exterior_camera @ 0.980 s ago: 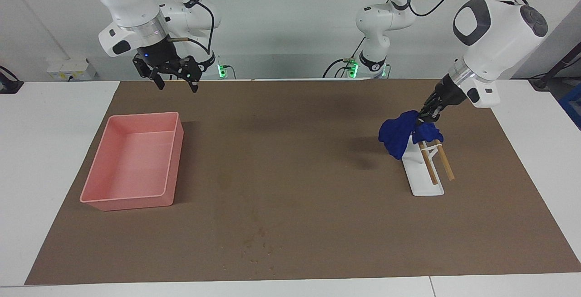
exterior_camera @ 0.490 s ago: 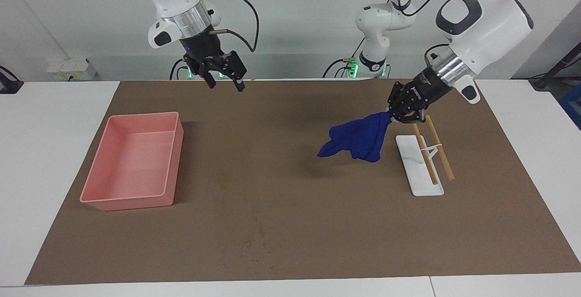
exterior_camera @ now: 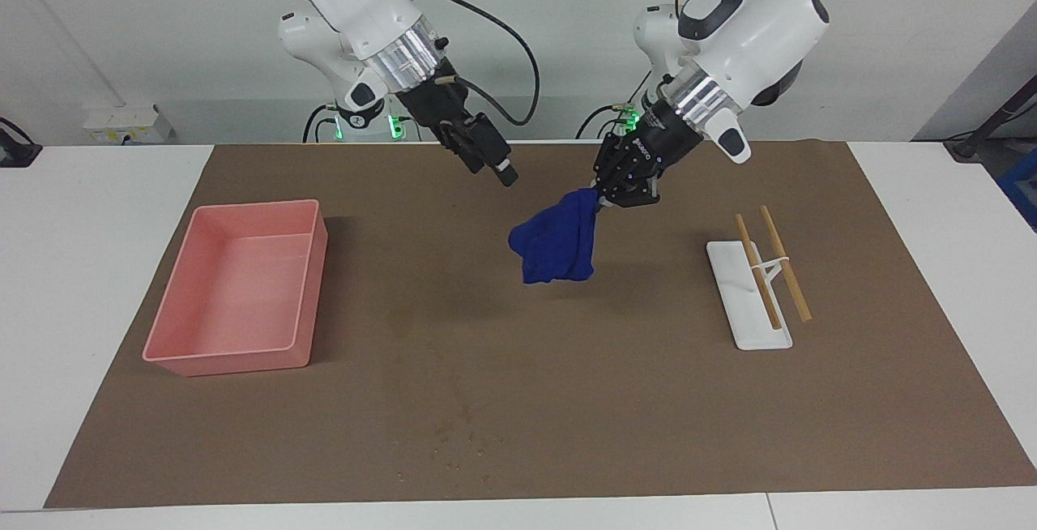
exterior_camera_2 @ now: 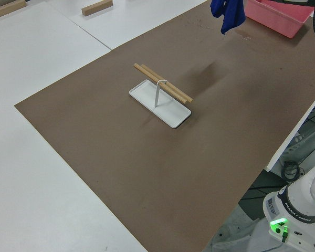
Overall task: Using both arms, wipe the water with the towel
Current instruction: 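Grasp the blue cloth with the right gripper beside the left gripper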
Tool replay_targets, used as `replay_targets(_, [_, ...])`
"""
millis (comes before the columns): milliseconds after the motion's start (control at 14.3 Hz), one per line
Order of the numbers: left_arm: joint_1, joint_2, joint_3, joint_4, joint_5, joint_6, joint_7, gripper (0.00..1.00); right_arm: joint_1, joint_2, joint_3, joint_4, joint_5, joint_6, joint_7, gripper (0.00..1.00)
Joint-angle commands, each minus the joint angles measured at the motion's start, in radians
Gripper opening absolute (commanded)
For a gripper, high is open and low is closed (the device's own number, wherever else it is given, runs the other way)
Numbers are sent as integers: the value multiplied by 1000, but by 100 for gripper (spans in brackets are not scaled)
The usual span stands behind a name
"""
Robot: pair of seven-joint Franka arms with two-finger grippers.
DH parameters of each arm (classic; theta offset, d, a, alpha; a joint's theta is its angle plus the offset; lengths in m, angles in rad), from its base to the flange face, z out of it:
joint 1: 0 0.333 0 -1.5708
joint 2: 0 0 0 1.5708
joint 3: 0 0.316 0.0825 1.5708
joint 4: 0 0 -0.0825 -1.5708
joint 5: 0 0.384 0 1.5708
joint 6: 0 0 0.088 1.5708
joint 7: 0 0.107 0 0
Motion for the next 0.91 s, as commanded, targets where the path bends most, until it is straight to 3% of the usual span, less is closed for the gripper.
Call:
replay_targets(0, [-45,-33,16,-6,-17,9,84,0,15,58,-2,57,21,33,62,100])
replay_targets(350, [-59,-97,13,-14,-23,-14,182,0,49,153,-2,132,9,108,104,99])
replay_targets(700, [-72,-99,8,-14,-30,12,222,0,59,150,-2,123,4,102,116,97])
replay_targets(770, [-72,-99,8,-12,-40,18,227,0,59,150,-2,121,4,99,114,85])
replay_targets(840, [-72,-99,8,-14,-42,46,224,0,59,148,-2,123,4,96,114,68])
